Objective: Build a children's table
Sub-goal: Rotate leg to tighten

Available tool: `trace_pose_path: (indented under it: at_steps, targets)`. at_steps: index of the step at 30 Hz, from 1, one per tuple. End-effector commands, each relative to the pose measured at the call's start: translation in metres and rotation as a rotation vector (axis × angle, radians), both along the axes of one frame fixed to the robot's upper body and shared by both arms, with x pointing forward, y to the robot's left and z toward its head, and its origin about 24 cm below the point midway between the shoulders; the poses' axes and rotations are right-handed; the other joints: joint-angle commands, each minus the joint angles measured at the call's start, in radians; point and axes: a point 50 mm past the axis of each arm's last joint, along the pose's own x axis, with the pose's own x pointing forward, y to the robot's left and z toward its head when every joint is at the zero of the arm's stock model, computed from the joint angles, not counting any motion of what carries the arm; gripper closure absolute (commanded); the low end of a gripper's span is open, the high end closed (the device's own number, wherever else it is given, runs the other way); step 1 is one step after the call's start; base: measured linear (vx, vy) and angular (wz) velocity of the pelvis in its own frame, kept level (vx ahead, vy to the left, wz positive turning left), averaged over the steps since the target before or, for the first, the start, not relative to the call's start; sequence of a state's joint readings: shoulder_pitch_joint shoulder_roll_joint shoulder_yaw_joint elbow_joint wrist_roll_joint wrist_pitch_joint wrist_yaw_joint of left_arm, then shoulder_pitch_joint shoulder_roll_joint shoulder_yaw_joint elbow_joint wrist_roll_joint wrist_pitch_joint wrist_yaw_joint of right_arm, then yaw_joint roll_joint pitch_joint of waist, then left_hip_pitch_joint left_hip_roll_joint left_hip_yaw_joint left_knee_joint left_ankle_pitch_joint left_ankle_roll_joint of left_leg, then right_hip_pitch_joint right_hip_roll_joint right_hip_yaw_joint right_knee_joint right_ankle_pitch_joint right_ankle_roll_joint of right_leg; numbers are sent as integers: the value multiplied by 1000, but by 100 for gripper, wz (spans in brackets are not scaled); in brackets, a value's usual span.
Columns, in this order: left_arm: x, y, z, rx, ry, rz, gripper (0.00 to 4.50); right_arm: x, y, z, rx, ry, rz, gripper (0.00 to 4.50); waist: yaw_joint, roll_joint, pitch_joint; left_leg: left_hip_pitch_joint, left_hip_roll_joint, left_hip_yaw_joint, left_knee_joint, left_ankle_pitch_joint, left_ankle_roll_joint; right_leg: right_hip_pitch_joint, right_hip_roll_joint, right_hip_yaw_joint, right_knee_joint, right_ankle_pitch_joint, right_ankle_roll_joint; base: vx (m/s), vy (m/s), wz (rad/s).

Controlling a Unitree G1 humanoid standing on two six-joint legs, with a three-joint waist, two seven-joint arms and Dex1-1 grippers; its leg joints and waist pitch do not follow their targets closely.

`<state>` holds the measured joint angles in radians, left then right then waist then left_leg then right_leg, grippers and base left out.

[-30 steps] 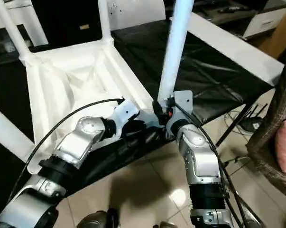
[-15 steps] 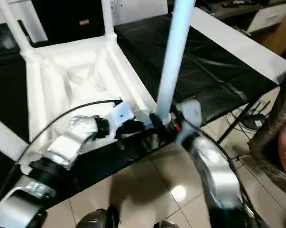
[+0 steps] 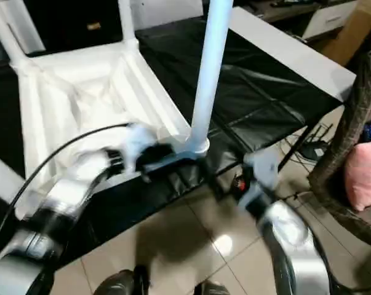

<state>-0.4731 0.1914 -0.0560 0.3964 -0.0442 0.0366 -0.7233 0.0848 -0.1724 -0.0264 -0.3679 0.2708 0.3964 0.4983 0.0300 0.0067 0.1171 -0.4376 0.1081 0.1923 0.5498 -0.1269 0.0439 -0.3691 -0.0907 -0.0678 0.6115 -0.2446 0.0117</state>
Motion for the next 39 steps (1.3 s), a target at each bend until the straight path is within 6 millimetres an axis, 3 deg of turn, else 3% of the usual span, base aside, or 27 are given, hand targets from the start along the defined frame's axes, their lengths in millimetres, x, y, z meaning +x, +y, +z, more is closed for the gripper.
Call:
trace_pose_path:
  at_steps: [1,5,6,8,9,13,14,15,16,17,18,19,20,21,22,23,24,25,26,27,28,29,30,32,33,36,39]
  targets:
    - [-3,3,4,-44,8,60,353,-3,3,3,-2,11,5,0,-1,-9,-69,45,135,-67,-68,-280,84,15,-101,59,-62,80,-271,0,0,0]
    - [-30,6,5,-161,-14,172,353,-6,9,3,-13,17,20,0,10,-10,-65,42,139,-63,-63,-256,98,19,-101,59,-67,54,-258,0,0,0]
    - [-48,3,5,-228,5,243,353,-5,9,4,-46,9,16,0,13,4,-67,-5,89,-107,-69,-238,198,67,-95,-10,-59,60,-257,-1,3,32]
    - [-58,2,7,-236,-10,294,353,-4,8,5,-65,2,12,0,-16,29,-65,50,110,-198,-82,-227,291,30,-4,-43,2,-37,-253,-2,-5,43]
    - [-63,2,7,-229,-25,326,353,-3,8,5,-72,-1,8,0,-25,33,-57,83,131,-260,-91,-211,284,-2,37,-18,41,-160,-207,-39,-52,62]
    - [-80,1,2,-201,-6,431,353,-1,11,7,-68,6,26,0,8,11,-43,25,75,-337,-193,-826,-64,4,77,43,121,-239,-175,-75,-112,72]
    - [-82,0,1,-191,-4,438,353,-1,11,7,-70,4,35,0,15,-7,-44,15,60,-331,-199,-844,-71,8,71,61,112,-258,-199,-117,-209,80]
    - [-87,-2,0,-175,3,442,353,-2,13,7,-79,2,51,0,23,-42,-48,11,-2,-294,-147,-771,-67,0,29,91,16,-366,-300,-132,-257,94]
    - [-89,-3,0,-170,11,447,353,-2,14,7,-81,2,60,0,27,-62,-36,36,-54,-244,10,-668,-77,-40,-49,110,-116,-518,-398,-132,-257,94]
    - [-91,-4,-1,-160,11,450,353,-2,14,7,-83,1,69,0,21,-74,-11,-7,-68,-111,268,-347,5,9,-118,84,-190,-655,-512,-108,-227,76]
    - [-92,-5,-1,-152,10,453,353,-2,15,7,-84,0,75,0,11,-54,46,-36,-25,-97,332,-255,-3,1,-159,48,-197,-790,-430,-103,-173,49]
    - [-94,-6,-2,-147,15,447,353,-1,15,7,-90,-2,77,0,17,-40,23,-34,-11,-100,353,-274,-27,31,-162,30,-176,-806,-438,-103,-173,49]
    - [-95,-8,-2,-145,21,443,353,-1,15,7,-93,-3,77,0,10,-69,9,-12,-22,-76,340,-374,-35,60,-116,-10,-159,-793,-403,-56,-154,56]
    - [-97,-10,-4,-138,40,435,353,0,14,7,-98,-2,74,0,9,-34,-23,59,67,-94,200,-417,32,103,-111,-74,-150,-597,-315,-28,-106,82]
    - [-99,-12,-5,-145,63,425,353,0,13,7,-99,1,64,0,9,-34,-23,59,67,-94,200,-417,32,103,-111,-74,-150,-597,-315,-28,-106,82]
    - [-101,-14,-7,-152,86,415,353,1,12,6,-100,5,54,0,-10,10,-52,156,262,-293,-2,-323,141,50,1,-102,14,-336,-171,-60,-125,77]
    - [-105,-14,-10,-178,130,409,353,2,9,5,-94,19,29,0,-46,5,-33,127,248,-291,6,-104,262,-48,15,-18,151,-168,-62,-17,-128,61]
    - [-106,-13,-10,-173,125,419,353,3,8,5,-88,21,19,0,-42,3,-41,141,252,-227,25,-31,264,-78,1,9,149,-97,-51,-17,-128,61]
    - [-106,-12,-10,-168,118,430,353,3,7,5,-82,22,11,0,-51,-14,-44,141,232,-214,43,66,314,-74,-26,47,130,-20,-21,3,-101,41]
    - [-107,-11,-10,-160,113,447,353,3,7,4,-81,25,11,0,-31,-39,-43,98,112,-151,82,106,265,-35,-78,109,1,114,27,-12,-148,2]
    - [-107,-11,-10,-161,114,448,353,3,7,4,-81,25,11,0,-28,-71,-54,73,61,-135,85,40,228,-1,-83,134,-27,78,128,-12,-148,2]
    - [-108,-7,-10,-174,114,486,353,3,9,3,-94,32,15,0,5,-82,-66,20,45,-138,163,-107,158,56,-213,222,-85,35,140,-26,-119,-9]
    - [-108,-2,-9,-182,110,528,353,3,11,1,-101,36,20,0,10,-110,-74,-12,53,-154,194,-193,89,101,-252,244,-88,83,82,0,0,0]
    - [-107,1,-9,-190,113,562,353,3,12,0,-104,39,21,0,12,-95,-58,13,43,-146,123,-91,-11,84,-157,157,-82,154,-76,0,0,0]
    - [-107,9,-7,-237,106,616,353,2,13,-2,-106,46,19,0,-2,-51,-56,69,68,-124,-8,11,18,52,-20,67,-56,97,-192,-24,57,-1]
    - [-110,22,2,-290,55,690,335,2,15,-3,-94,42,27,0,-34,-19,-70,81,110,-135,-19,-89,18,44,-3,52,-42,70,-236,-14,70,-2]
    - [-113,30,3,-231,26,753,335,3,18,2,-59,17,62,0,-32,-34,-64,72,101,-115,-25,-181,-16,45,-22,65,-58,52,-209,-28,65,-2]
